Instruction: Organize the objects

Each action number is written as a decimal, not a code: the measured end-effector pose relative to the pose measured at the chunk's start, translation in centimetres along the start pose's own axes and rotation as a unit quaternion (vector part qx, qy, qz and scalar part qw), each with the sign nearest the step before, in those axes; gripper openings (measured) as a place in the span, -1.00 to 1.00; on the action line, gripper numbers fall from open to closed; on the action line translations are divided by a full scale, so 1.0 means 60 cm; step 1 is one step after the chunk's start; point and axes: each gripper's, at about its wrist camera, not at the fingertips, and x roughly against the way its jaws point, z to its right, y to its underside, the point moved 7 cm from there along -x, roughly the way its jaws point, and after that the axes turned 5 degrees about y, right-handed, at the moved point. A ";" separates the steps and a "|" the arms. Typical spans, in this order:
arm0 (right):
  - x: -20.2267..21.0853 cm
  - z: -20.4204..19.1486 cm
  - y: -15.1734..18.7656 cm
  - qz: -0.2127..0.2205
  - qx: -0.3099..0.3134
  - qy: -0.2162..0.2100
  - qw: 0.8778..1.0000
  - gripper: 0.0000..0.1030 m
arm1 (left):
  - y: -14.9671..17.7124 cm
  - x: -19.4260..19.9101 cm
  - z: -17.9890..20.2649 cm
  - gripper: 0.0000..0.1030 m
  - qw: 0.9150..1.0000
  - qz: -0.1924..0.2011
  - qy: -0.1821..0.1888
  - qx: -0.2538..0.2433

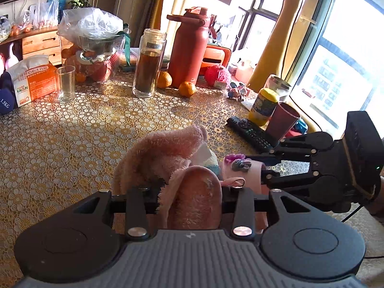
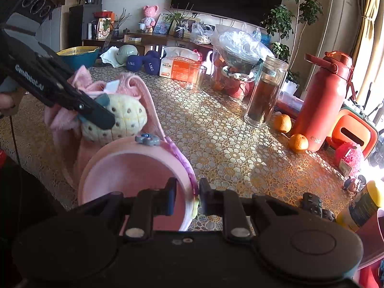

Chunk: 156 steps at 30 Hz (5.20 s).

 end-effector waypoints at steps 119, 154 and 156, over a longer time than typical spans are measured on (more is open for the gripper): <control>0.098 0.047 0.058 0.020 -0.296 -0.020 0.955 -0.58 | 0.024 -0.048 0.189 -0.24 0.993 -0.010 0.012 -0.120; 0.107 0.062 0.066 0.020 -0.270 -0.006 0.963 -0.60 | 0.017 -0.045 0.165 -0.24 0.994 -0.015 -0.016 -0.109; 0.108 0.060 0.067 0.019 -0.266 -0.007 0.964 -0.60 | 0.015 -0.045 0.173 -0.24 0.994 -0.015 -0.011 -0.112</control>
